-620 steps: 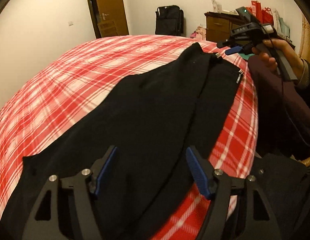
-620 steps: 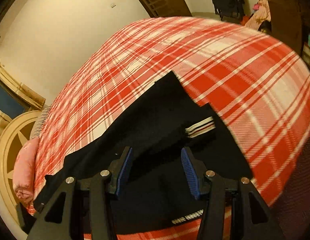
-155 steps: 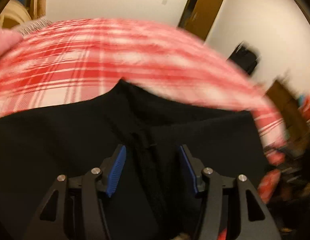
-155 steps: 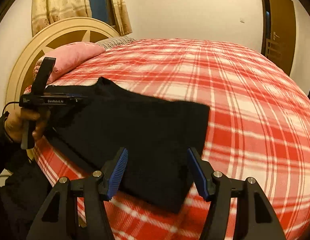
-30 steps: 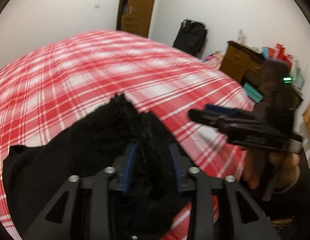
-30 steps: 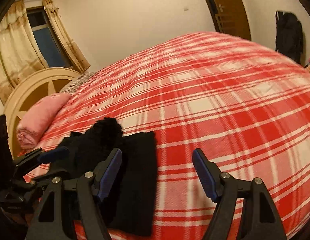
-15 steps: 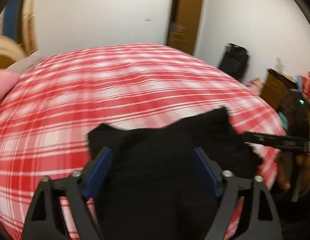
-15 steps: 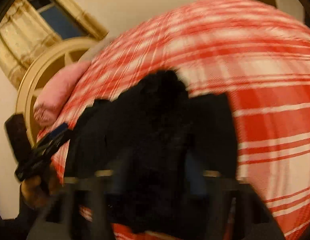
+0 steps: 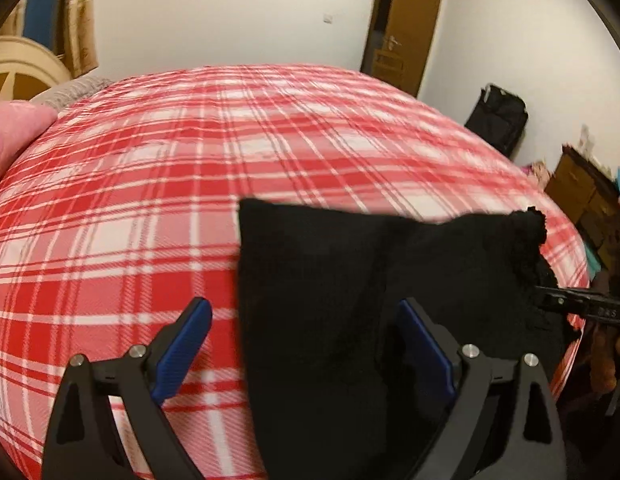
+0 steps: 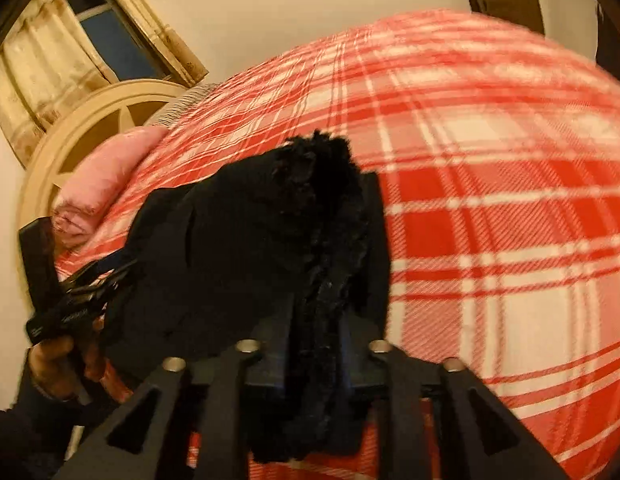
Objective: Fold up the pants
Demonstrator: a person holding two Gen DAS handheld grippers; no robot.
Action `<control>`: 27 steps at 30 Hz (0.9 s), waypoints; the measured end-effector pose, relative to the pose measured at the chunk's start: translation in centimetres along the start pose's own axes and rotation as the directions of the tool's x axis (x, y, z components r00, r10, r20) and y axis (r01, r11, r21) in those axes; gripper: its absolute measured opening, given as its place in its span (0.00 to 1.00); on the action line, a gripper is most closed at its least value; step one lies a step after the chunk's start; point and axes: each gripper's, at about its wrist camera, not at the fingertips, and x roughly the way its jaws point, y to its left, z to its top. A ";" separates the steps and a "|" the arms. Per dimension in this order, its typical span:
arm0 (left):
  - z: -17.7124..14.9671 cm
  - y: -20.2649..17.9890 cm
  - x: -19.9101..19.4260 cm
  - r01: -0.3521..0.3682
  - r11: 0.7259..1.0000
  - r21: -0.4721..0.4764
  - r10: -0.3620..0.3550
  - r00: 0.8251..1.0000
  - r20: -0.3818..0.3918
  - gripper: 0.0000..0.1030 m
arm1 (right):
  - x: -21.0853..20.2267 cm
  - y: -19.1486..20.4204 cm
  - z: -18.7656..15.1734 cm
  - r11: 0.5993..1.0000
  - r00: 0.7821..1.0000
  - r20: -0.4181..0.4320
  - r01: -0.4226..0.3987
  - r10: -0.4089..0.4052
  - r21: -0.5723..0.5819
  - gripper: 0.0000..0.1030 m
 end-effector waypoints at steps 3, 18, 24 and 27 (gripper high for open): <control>-1.1 -1.3 0.3 -0.013 0.999 0.038 0.013 1.000 -0.013 0.93 | -2.8 2.0 0.3 0.992 0.989 0.106 0.113 -0.106 -0.064 0.44; -2.7 -2.7 -1.0 0.001 0.996 0.088 -0.001 1.000 -0.001 0.96 | 0.2 8.9 -3.8 0.948 0.989 -0.147 -0.076 0.031 -0.309 0.49; -3.3 -2.0 -1.3 0.018 0.999 0.052 -0.018 1.000 -0.002 0.96 | -1.2 10.4 -1.6 0.927 0.994 -0.106 -0.073 0.036 -0.368 0.50; -3.2 -2.7 -1.9 0.034 0.997 0.062 -0.035 0.999 0.017 0.96 | -2.6 8.5 1.9 0.959 0.988 0.031 -0.136 0.148 -0.248 0.50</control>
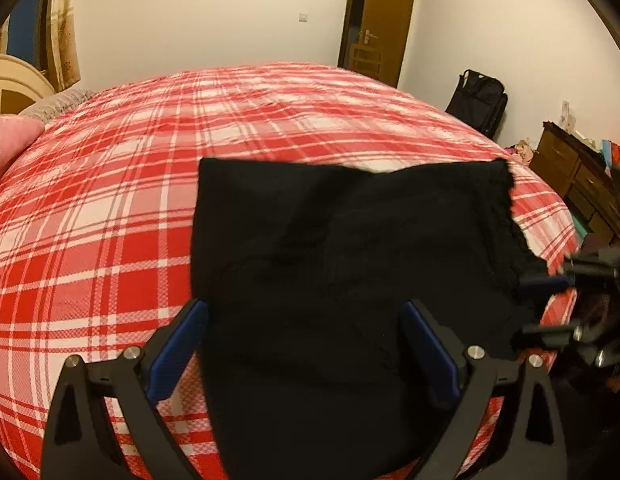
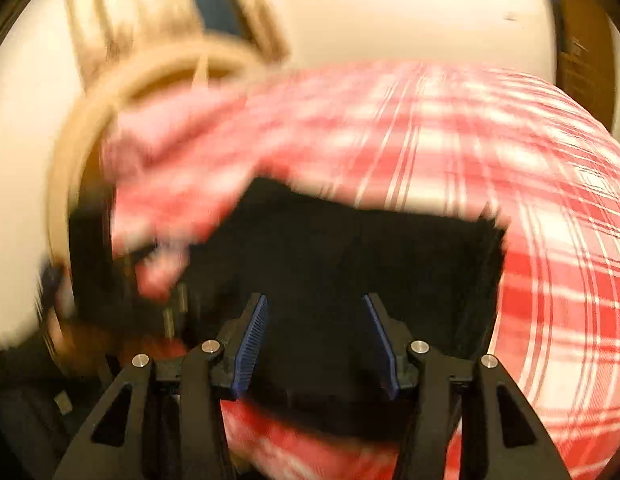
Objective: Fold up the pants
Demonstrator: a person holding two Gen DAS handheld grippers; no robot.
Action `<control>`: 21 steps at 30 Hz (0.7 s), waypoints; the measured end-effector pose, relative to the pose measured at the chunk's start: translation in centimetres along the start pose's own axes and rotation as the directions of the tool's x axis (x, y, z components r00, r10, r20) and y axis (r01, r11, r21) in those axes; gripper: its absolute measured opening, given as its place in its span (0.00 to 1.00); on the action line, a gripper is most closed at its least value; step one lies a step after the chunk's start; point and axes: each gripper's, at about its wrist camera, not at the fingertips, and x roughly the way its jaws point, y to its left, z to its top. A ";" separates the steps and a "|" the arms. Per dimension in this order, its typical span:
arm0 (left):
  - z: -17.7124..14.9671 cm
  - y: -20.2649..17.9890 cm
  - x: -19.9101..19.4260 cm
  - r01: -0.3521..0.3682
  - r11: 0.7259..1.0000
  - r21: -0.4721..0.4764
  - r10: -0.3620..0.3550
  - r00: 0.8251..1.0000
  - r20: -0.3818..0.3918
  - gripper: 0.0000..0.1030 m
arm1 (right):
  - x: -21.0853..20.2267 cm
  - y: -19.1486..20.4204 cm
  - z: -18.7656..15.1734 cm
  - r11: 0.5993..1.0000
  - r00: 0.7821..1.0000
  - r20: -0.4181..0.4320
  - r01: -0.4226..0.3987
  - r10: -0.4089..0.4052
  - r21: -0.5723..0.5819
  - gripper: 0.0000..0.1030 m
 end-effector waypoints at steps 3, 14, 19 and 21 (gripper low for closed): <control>0.0 -0.5 -0.1 0.002 1.000 0.007 -0.002 1.000 0.004 0.96 | 1.5 -3.5 2.0 0.993 0.998 0.033 0.042 -0.046 0.108 0.50; -0.5 -1.5 1.0 -0.010 0.999 0.051 0.011 1.000 -0.013 1.00 | 1.8 -4.6 1.1 0.980 0.990 0.012 0.140 -0.144 0.144 0.50; -0.5 -1.5 1.0 -0.015 0.999 0.047 0.015 1.000 -0.014 1.00 | 0.3 1.8 -0.6 0.992 0.997 -0.007 0.079 -0.080 -0.096 0.50; -0.5 -1.6 1.0 -0.017 0.999 0.045 0.017 1.000 -0.015 1.00 | 1.0 4.0 -2.3 0.978 0.993 -0.067 0.080 -0.094 -0.193 0.50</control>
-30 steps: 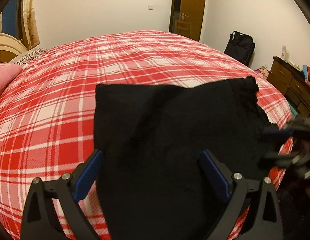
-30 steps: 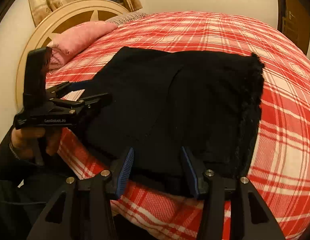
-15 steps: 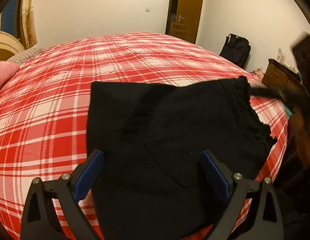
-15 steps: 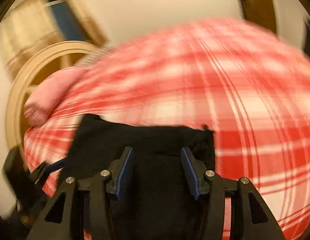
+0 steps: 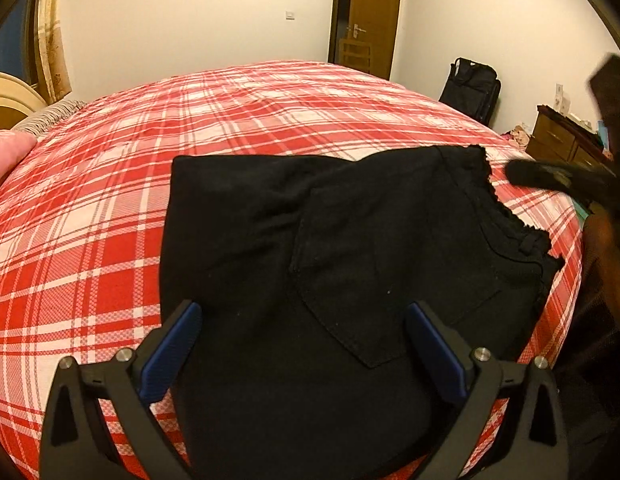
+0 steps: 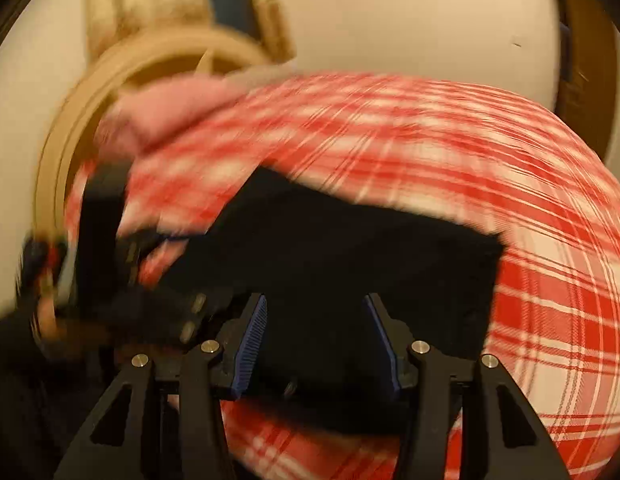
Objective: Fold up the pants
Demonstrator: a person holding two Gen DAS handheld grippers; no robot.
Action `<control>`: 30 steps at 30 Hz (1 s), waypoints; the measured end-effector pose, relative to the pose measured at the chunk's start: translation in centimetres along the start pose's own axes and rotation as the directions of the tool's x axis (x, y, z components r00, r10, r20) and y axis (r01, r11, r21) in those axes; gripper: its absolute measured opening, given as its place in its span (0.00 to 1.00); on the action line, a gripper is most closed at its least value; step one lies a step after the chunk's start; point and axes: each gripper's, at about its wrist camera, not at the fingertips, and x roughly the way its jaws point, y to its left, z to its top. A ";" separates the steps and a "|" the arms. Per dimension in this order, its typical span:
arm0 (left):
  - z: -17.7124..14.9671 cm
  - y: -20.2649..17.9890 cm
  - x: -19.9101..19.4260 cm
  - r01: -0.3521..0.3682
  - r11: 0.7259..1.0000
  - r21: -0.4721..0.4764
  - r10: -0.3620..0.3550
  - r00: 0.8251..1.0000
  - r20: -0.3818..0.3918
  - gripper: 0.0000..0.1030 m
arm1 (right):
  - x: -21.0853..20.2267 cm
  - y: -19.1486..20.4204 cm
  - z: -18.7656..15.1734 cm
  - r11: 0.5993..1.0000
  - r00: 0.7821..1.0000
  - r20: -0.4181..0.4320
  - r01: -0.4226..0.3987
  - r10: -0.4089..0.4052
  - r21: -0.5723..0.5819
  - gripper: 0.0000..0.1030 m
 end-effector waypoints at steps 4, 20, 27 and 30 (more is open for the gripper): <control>-0.1 0.2 0.0 0.003 1.000 -0.002 -0.003 1.000 -0.003 1.00 | 2.0 1.2 -2.3 0.999 0.995 -0.097 -0.005 0.000 -0.050 0.50; 0.0 0.5 0.3 0.012 1.000 -0.017 -0.012 1.000 -0.011 1.00 | 3.6 0.7 -4.1 0.998 0.993 -0.115 0.000 -0.008 -0.066 0.51; 1.1 1.9 -1.9 -0.004 0.999 -0.034 0.005 0.999 0.035 1.00 | -0.4 -1.6 -3.2 0.995 0.997 -0.024 -0.071 0.073 0.071 0.50; 2.8 2.5 -2.4 -0.012 0.999 -0.036 0.014 0.998 0.053 1.00 | -2.5 -4.2 -3.3 0.985 1.000 0.016 -0.011 0.008 0.174 0.50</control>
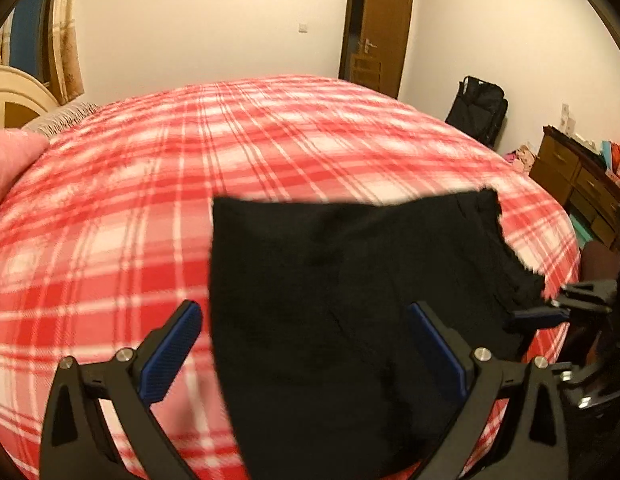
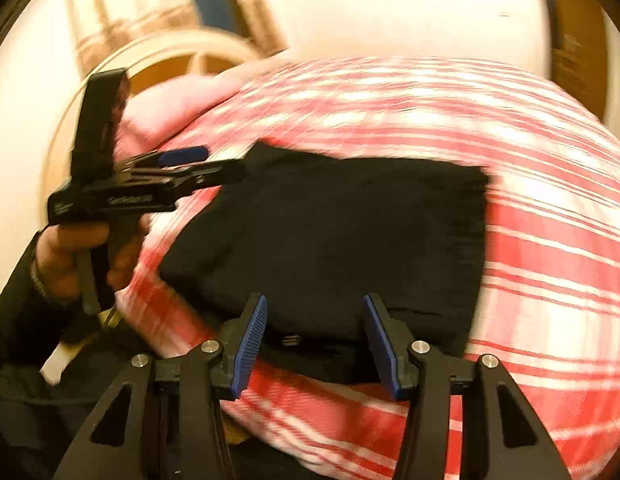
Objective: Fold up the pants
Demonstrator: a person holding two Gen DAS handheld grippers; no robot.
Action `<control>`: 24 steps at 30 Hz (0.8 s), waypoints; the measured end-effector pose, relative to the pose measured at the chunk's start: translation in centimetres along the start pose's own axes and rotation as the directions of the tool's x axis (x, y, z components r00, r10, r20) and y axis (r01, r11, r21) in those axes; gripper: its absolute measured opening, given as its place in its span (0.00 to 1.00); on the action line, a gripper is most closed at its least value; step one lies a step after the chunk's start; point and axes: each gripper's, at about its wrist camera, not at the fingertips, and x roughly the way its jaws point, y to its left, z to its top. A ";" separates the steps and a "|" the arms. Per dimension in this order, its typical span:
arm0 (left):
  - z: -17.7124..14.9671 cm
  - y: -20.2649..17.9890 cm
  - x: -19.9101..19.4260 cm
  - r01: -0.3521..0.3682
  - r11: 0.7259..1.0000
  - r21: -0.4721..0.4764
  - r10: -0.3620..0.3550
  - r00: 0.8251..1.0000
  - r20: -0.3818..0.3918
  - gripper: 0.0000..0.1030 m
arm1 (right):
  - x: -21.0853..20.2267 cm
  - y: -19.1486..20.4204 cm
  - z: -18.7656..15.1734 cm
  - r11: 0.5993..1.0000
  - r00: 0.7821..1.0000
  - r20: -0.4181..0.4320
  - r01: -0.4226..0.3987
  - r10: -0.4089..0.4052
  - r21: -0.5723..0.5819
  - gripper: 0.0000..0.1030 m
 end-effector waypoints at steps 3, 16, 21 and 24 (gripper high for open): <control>2.4 -1.5 0.4 0.033 0.999 0.043 -0.033 0.999 0.015 1.00 | -0.1 -2.3 -0.2 0.996 0.999 -0.032 0.038 -0.036 0.086 0.35; 6.2 -14.5 13.3 0.143 0.961 0.238 -0.075 0.959 -0.272 1.00 | 1.7 -3.4 -2.4 0.994 0.996 -0.065 0.073 -0.068 0.077 0.31; 6.4 -14.7 13.4 0.165 0.962 0.217 -0.100 0.954 -0.283 1.00 | 1.4 -3.2 -2.4 0.997 0.997 -0.051 0.063 -0.061 0.051 0.34; 6.7 -14.3 11.9 0.180 0.965 0.188 -0.129 0.958 -0.257 1.00 | 0.2 -3.4 -2.9 0.996 0.998 -0.031 0.058 -0.056 0.071 0.45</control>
